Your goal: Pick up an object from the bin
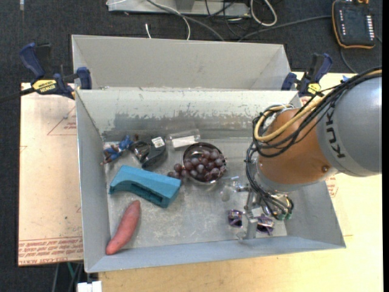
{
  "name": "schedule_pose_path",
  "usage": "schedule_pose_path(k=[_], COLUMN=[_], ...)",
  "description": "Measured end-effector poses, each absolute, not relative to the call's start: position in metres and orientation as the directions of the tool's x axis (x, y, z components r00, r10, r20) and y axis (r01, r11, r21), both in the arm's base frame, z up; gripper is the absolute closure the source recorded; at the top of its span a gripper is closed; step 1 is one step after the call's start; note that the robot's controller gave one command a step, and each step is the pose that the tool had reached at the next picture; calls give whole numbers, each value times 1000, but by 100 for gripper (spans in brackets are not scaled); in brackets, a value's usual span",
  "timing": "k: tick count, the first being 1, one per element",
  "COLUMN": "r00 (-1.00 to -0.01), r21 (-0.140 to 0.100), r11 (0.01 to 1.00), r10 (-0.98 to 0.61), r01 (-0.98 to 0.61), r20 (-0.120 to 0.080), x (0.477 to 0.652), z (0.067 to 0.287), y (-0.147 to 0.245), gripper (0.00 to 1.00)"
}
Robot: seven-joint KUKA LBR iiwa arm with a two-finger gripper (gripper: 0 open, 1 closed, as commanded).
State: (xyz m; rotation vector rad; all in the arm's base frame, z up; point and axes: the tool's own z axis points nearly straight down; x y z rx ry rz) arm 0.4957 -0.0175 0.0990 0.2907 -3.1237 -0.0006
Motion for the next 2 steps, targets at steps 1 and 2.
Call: schedule_pose_path(k=[1, 2], r00=[-974, -979], r21=[2, -1], r11=[974, 979], r10=[-225, -202], r01=[-225, -202], r20=[-25, -1], x=[598, 525], z=[70, 72], y=[19, -27], gripper=[0, 100])
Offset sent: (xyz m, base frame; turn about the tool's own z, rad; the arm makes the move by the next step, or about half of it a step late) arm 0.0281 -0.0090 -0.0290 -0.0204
